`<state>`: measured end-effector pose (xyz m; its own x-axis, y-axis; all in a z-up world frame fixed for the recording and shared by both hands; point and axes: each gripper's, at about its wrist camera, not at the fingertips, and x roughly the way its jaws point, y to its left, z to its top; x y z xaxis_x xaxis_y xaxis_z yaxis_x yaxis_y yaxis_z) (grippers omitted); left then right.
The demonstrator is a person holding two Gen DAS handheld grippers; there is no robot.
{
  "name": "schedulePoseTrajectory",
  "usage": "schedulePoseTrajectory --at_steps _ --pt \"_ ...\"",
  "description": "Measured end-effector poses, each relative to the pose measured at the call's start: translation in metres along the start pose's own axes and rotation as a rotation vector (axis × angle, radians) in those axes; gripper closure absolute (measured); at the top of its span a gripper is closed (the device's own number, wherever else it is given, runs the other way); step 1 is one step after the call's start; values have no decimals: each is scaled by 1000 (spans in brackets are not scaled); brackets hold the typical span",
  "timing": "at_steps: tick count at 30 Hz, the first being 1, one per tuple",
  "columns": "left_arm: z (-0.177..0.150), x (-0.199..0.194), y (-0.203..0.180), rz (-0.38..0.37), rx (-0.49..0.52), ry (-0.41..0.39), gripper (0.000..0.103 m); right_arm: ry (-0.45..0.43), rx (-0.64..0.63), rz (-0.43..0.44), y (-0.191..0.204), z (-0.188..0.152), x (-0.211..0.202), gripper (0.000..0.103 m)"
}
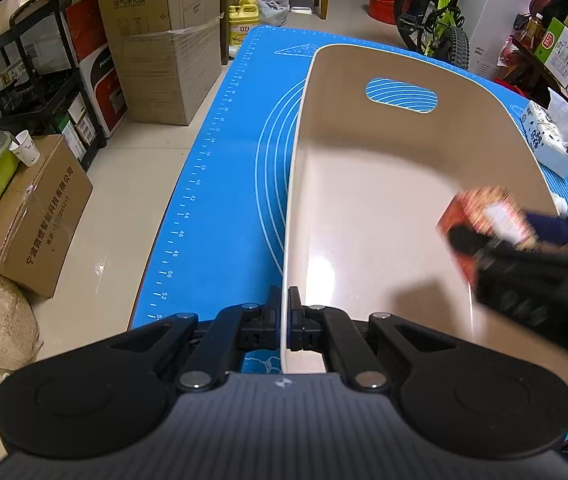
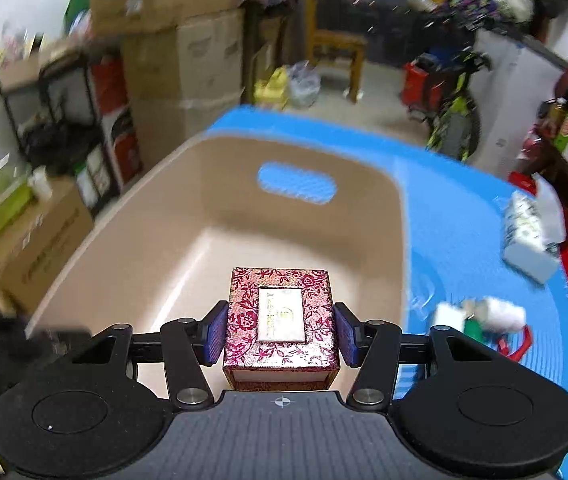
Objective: Organize rigid objects
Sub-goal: 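Grasp the red-patterned box with the right tool and drop it into the bin, then grasp the green ointment tin with the right tool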
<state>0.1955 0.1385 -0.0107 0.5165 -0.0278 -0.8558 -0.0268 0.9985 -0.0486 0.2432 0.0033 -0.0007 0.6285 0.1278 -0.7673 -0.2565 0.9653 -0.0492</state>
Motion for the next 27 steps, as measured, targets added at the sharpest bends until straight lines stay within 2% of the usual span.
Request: schedulePoseTrajectory --at_steps 4,8,12,14,19,27 --pt "0 0 1 -1 1 -1 99 82 -30 0 8 -6 19 44" --pt "0 0 2 -1 2 0 99 86 -119 -45 20 -10 22 44" --pt "0 0 2 -1 1 -1 99 90 -117 -44 24 -11 20 44" --pt "-1 0 3 0 0 -3 99 92 -104 -39 22 -10 18 40" --pt "-1 0 4 2 1 -5 99 74 -44 4 5 -4 7 37" --pt "-1 0 2 1 1 -4 99 -38 62 10 -44 5 -36 33"
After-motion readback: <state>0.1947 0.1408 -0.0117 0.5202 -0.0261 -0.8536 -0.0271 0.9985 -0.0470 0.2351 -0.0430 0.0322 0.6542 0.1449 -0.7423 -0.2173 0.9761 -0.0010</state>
